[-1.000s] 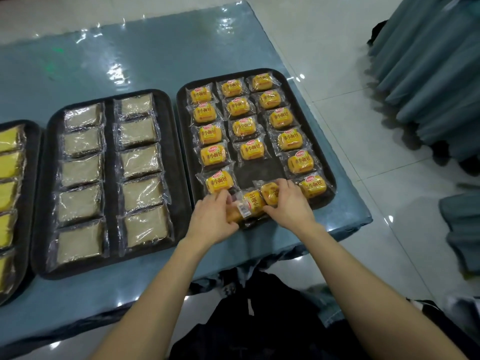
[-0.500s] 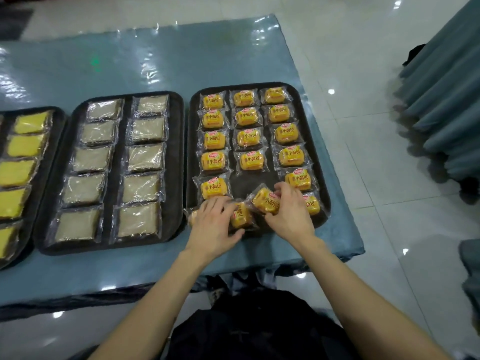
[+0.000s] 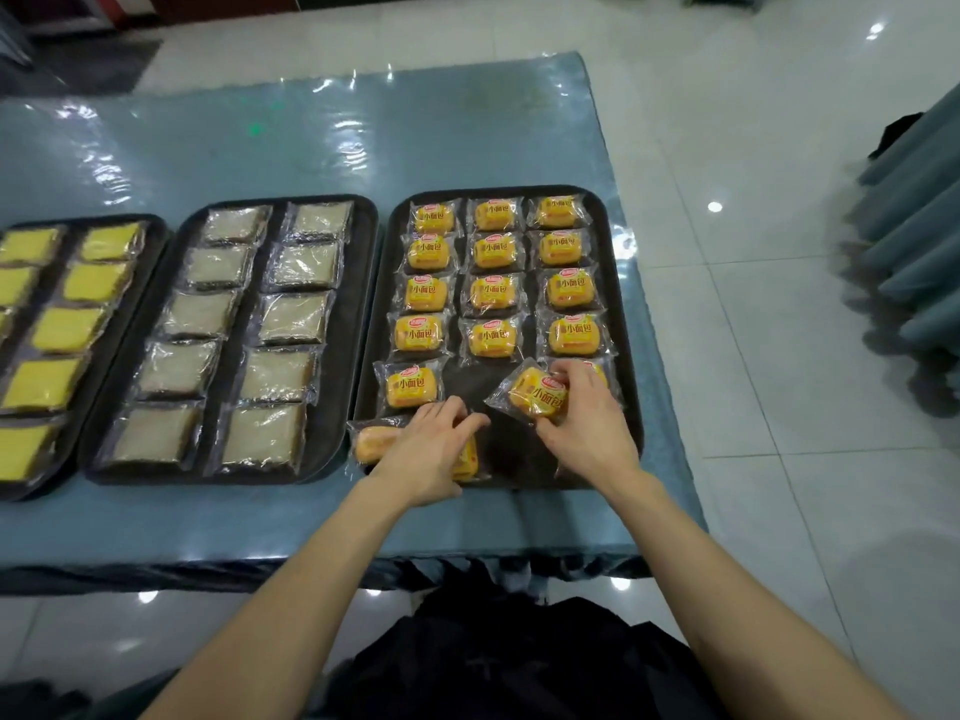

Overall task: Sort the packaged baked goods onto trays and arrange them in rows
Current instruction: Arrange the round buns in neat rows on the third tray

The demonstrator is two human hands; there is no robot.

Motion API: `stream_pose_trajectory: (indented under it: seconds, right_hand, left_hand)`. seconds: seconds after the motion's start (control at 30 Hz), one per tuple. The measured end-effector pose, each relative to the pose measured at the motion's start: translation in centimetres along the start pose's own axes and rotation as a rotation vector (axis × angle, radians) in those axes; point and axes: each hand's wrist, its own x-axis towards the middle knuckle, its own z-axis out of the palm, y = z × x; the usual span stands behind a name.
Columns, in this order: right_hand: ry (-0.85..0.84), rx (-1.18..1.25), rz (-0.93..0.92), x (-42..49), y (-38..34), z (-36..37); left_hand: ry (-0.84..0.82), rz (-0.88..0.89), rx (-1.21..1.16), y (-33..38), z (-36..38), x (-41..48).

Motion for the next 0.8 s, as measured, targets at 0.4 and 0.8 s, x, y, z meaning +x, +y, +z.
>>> stream_pose_trajectory:
  seconds: [0.4, 0.8]
  right_hand:
    - [-0.045, 0.042, -0.078, 1.6, -2.2, 1.8]
    - [-0.142, 0.120, -0.234, 1.6, -6.5, 3.0]
  left_hand:
    - [0.246, -0.384, -0.123, -6.7, 0.6, -6.2]
    - [0.208, -0.468, -1.371, -2.6, -4.9, -1.2]
